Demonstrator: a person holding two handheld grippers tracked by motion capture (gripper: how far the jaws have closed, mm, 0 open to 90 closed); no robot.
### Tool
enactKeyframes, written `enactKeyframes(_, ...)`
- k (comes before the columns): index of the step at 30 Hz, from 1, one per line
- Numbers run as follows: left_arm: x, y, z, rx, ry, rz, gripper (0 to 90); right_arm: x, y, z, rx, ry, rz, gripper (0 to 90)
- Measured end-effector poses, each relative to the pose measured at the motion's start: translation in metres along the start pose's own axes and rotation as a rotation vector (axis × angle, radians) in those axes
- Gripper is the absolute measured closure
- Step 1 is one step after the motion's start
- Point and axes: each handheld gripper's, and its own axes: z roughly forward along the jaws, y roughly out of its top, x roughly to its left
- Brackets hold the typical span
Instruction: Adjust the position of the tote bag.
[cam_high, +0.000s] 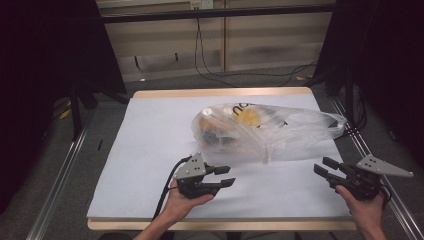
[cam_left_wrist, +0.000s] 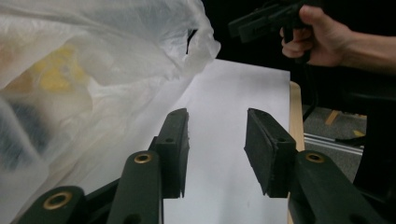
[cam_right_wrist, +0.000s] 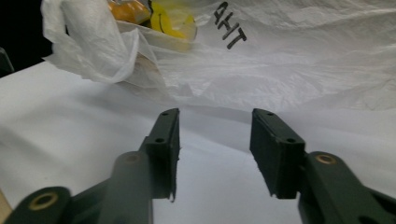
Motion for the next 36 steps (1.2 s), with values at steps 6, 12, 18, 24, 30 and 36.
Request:
enactKeyframes(6, -0.003, 0.01, 0.017, -0.009, -0.021, 0.013, 57.6, -0.012, 0.005, 0.001, -0.002, -0.005, 0.008, 48.5)
enactKeyframes(12, -0.002, 0.015, 0.03, -0.003, -0.042, 0.021, 62.0, -0.024, 0.01, -0.002, -0.015, -0.021, 0.008, 49.6)
enactKeyframes(18, 0.0, 0.018, 0.046, 0.005, -0.039, 0.02, 62.1, -0.033, 0.016, -0.002, -0.037, -0.038, 0.016, 50.8)
enactKeyframes(24, 0.003, 0.02, 0.06, 0.004, -0.053, 0.015, 58.5, -0.048, 0.02, 0.002, -0.02, -0.085, 0.024, 43.8)
enactKeyframes(30, 0.003, 0.02, 0.07, -0.004, -0.043, 0.0, 57.1, -0.063, 0.018, 0.01, 0.024, -0.118, 0.025, 40.1)
enactKeyframes(36, 0.002, 0.024, 0.08, 0.009, -0.038, 0.008, 51.6, -0.071, 0.023, 0.015, 0.04, -0.134, 0.028, 38.4)
